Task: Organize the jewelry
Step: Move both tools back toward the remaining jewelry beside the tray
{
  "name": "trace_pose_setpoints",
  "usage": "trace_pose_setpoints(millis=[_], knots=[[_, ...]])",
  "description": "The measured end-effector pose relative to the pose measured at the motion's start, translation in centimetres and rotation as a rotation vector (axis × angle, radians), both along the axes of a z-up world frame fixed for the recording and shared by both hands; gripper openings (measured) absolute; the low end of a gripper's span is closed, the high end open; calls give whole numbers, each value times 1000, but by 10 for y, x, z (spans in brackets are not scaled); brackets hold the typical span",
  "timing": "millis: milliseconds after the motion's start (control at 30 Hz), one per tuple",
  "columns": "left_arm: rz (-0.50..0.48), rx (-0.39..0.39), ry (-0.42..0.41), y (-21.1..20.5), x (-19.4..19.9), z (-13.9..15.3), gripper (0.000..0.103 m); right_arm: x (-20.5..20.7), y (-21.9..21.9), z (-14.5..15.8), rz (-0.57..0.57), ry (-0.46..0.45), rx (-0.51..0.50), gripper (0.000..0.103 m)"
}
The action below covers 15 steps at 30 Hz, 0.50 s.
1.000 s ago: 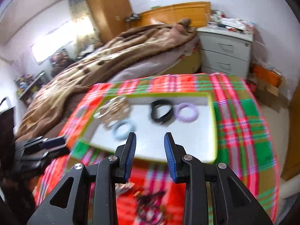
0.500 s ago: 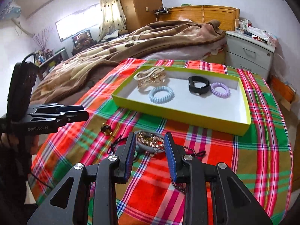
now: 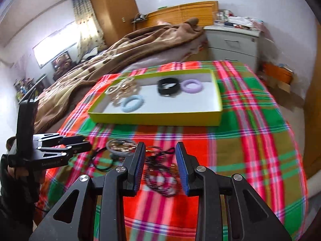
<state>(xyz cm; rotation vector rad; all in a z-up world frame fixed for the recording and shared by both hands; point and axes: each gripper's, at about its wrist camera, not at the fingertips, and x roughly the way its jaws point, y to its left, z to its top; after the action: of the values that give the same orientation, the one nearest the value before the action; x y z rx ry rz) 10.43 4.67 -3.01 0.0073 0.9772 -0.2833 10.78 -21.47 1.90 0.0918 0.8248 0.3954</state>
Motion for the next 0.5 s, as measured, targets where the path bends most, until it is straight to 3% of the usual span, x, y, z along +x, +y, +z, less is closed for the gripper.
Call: trace_pose_setpoints(millis=[167,233,333,500], knots=[[1,29,-12,-4,-1,0,41,2,-15,-1,-49,6,10,32],[3,27,-17,-4,-2,0,33,3,-15,-2,-53,12,7,32],[5,10,-14,-3,-2,1,26,5,-5,-5,0,19,-4,32],[18,-3,-15,-2,-3,1,25,5,17,-11,73,21,-7,32]])
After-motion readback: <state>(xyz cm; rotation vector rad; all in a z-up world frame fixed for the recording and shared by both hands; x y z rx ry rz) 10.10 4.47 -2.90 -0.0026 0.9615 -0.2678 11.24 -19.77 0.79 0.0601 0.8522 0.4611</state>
